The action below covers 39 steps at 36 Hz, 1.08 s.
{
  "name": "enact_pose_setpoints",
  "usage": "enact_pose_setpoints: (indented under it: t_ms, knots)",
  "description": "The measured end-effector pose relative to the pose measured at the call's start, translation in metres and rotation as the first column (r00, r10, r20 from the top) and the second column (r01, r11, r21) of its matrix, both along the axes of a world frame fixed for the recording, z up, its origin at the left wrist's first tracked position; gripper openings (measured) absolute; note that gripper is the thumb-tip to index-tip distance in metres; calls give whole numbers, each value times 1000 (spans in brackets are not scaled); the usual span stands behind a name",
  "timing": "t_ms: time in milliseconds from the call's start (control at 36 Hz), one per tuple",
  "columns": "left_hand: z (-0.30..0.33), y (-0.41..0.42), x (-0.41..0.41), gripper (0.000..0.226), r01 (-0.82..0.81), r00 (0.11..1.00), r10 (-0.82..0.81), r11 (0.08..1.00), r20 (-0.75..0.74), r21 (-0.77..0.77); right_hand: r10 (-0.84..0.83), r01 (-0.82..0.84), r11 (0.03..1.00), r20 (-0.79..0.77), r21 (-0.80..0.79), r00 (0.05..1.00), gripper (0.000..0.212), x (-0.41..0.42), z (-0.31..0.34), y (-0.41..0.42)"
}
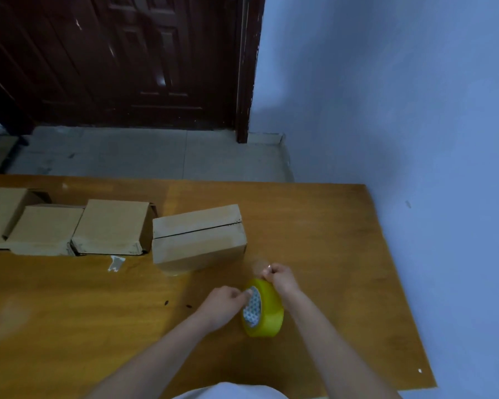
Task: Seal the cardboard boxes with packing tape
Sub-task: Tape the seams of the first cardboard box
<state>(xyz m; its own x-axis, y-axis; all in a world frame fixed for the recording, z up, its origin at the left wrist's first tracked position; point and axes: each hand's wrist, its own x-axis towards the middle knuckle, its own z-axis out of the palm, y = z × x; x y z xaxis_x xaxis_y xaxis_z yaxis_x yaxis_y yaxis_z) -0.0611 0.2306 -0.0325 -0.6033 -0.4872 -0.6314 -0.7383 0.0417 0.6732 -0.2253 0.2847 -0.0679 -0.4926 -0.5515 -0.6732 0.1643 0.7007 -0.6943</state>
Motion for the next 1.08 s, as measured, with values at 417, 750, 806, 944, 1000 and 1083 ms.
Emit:
enact_pose_setpoints:
  t_ms: [417,750,806,944,1000,1083]
  knots:
    - [51,-32,-47,41,-367,829,552,659,-90,657,236,-295,883,-198,-366,951,23,-2,76,35]
    - [74,-58,-7,17,-330,658,700,601,-279,728,384,-469,836,-306,-285,871,14,4,99,12]
    - [79,-58,-3,18,-331,672,687,613,-277,718,389,-469,843,-304,-264,870,19,7,99,8]
    - [93,-57,0,19,-280,700,640,654,-316,703,423,-489,850,-301,-194,855,37,10,96,2]
    - [101,-49,-6,17,-250,761,538,758,-361,603,417,-474,857,-265,-203,869,28,13,96,3]
    - [110,-33,-19,21,-188,840,359,896,-407,403,353,-401,872,-205,-282,913,21,17,94,9]
